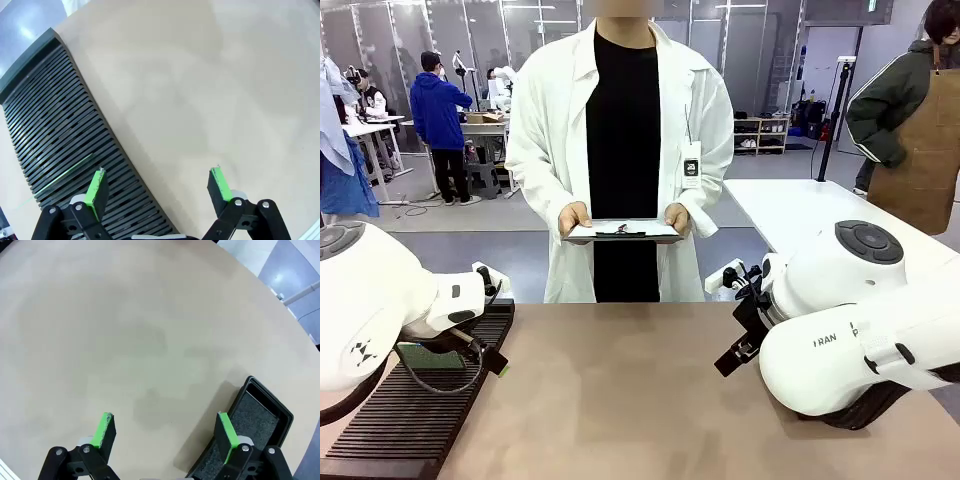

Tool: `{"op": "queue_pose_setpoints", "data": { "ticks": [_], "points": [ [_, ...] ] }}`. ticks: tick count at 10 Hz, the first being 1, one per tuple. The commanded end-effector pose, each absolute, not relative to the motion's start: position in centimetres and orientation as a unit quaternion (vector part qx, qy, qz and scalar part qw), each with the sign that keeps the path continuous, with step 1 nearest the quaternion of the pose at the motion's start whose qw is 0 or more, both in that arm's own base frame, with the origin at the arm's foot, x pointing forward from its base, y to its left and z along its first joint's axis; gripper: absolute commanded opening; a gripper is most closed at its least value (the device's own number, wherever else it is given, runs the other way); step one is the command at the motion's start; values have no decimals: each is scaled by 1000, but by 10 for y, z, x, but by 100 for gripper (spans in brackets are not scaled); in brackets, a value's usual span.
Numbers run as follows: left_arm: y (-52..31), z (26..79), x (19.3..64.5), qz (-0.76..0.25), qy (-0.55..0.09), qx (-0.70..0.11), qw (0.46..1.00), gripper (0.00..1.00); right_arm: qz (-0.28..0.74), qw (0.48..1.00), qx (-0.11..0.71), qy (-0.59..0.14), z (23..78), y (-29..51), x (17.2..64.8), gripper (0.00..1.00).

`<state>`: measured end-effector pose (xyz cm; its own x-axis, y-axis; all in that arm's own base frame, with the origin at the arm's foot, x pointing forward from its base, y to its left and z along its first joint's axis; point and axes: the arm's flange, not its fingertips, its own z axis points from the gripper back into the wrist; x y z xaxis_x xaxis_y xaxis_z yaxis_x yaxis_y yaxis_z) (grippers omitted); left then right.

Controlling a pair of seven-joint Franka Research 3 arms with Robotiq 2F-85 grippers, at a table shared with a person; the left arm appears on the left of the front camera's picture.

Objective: Inspect the PCB.
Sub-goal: Pick up the Blank PCB and present it to the human.

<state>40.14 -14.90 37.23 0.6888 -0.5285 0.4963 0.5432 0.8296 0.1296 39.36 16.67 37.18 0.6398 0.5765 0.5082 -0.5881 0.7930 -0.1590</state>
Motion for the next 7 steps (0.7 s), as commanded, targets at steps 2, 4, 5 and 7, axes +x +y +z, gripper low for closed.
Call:
{"op": "queue_pose_setpoints", "data": {
  "ticks": [2,4,5,7],
  "points": [
    [-149,372,401,-292,-266,-14,919,100,322,905,11,-277,372,167,394,100],
    [-149,372,401,-292,-266,-14,919,100,322,905,11,-277,372,167,394,100],
    [-149,372,401,-292,-266,-14,919,100,322,905,11,-277,372,167,394,100],
    [-149,372,401,-292,-266,-14,919,100,322,905,11,-277,372,167,394,100]
  ]
}}
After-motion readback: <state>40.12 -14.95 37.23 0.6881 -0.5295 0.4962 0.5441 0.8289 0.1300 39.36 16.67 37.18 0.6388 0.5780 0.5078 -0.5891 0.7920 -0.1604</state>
